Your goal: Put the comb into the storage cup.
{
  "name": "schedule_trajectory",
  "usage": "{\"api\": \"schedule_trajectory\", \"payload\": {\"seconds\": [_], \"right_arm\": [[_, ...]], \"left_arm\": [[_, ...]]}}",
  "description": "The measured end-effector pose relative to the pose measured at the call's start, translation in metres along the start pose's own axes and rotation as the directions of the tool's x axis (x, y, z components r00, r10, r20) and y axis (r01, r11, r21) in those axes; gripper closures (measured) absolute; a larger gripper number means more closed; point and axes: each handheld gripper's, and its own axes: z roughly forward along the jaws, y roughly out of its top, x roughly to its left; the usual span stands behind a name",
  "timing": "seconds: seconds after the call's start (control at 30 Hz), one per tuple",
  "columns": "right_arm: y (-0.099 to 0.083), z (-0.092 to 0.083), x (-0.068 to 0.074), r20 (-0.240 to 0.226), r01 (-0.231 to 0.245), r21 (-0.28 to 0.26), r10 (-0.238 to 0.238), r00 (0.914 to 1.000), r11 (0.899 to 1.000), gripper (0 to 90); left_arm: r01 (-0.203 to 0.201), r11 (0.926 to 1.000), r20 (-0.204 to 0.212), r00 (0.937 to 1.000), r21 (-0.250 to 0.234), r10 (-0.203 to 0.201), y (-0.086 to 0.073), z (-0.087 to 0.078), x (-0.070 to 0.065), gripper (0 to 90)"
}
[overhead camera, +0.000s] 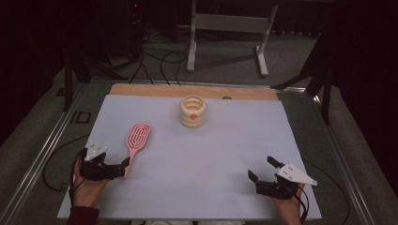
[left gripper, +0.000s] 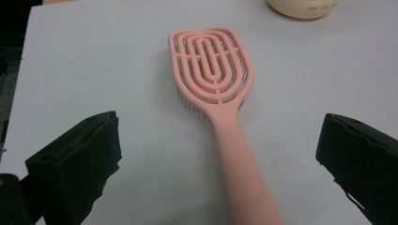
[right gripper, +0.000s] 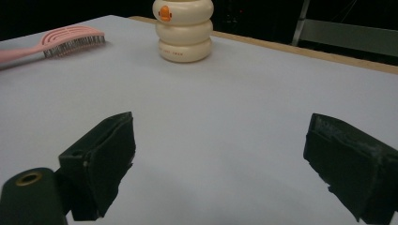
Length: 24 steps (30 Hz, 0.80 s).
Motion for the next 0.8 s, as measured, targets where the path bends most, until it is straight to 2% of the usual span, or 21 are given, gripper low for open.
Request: {"api": "schedule_trajectory", "payload": {"seconds": [0.23, 0.4, 0.57, 0.8], "right_arm": [[0.000, 0.000, 0.000, 0.000, -0.001, 0.001, 0.001, 1.0000, 1.000, 9.2], [0.000, 0.000, 0.000, -0.001, -0.002, 0.001, 0.002, 1.0000, 1.000, 9.2], [0.000, 0.001, 0.000, -0.003, -0.003, 0.001, 0.003, 1.0000, 1.000, 9.3], [0.000, 0.000, 0.000, -0.002, -0.006, 0.000, 0.006, 1.0000, 1.000, 9.3]], "left_arm": [[-0.003, 0.9999, 0.029, 0.9996, 0.010, 0.003, 0.004, 0.005, 0.001, 0.2], [-0.009, 0.9997, 0.031, 0.9995, 0.022, 0.009, 0.006, 0.009, 0.002, 0.1], [-0.034, 0.9983, 0.013, 0.9993, 0.048, 0.034, 0.008, 0.013, 0.001, 0.1], [-0.027, 0.9960, 0.020, 0.9995, 0.085, 0.026, 0.012, 0.020, 0.001, 0.2]]}}
